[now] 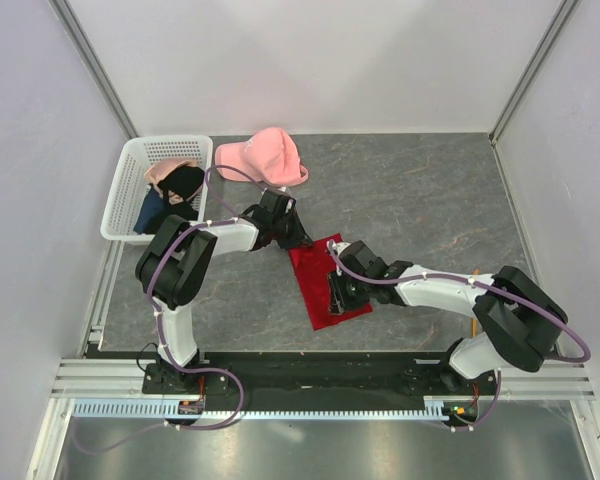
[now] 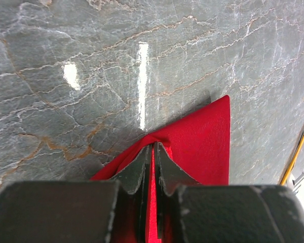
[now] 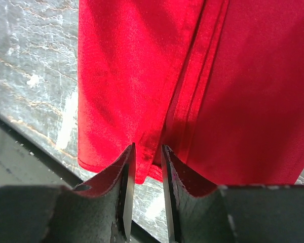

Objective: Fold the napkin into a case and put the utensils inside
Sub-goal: Fold the lower triangle-folded napkin at the center of the board.

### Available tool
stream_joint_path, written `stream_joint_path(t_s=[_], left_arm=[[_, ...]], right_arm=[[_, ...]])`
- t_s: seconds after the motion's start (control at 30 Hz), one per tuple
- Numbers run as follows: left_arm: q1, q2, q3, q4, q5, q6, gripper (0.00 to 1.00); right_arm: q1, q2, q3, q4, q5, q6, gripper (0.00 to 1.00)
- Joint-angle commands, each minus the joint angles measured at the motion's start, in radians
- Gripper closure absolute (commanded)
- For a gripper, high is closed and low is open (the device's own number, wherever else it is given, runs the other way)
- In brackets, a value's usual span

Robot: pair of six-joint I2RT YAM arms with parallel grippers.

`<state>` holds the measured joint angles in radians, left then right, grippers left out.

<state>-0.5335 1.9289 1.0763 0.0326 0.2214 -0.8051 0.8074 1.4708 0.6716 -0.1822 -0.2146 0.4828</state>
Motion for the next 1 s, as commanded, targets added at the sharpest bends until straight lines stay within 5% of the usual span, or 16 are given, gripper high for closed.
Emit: stream_joint_path(t_s=[0.0,0.2,0.4,0.97], left_arm=[[0.004,0.019,0.019,0.001,0.007,0.026,0.90],[0.004,0.024,0.017,0.000,0.006,0.017,0.90],[0.004,0.030,0.017,0.000,0.007,0.017,0.90],[0.006,0.059,0.031,0.000,-0.007,0.021,0.91]], right_arm=[[0.059,0.051,0.045,-0.079,0.167,-0.003,0.66],[0.133,0.092,0.092,-0.138,0.288,0.033,0.73],[0.142,0.053,0.140,-0.172,0.320,0.039,1.00],[0.115,0.017,0.066,-0.197,0.396,-0.004,1.00]])
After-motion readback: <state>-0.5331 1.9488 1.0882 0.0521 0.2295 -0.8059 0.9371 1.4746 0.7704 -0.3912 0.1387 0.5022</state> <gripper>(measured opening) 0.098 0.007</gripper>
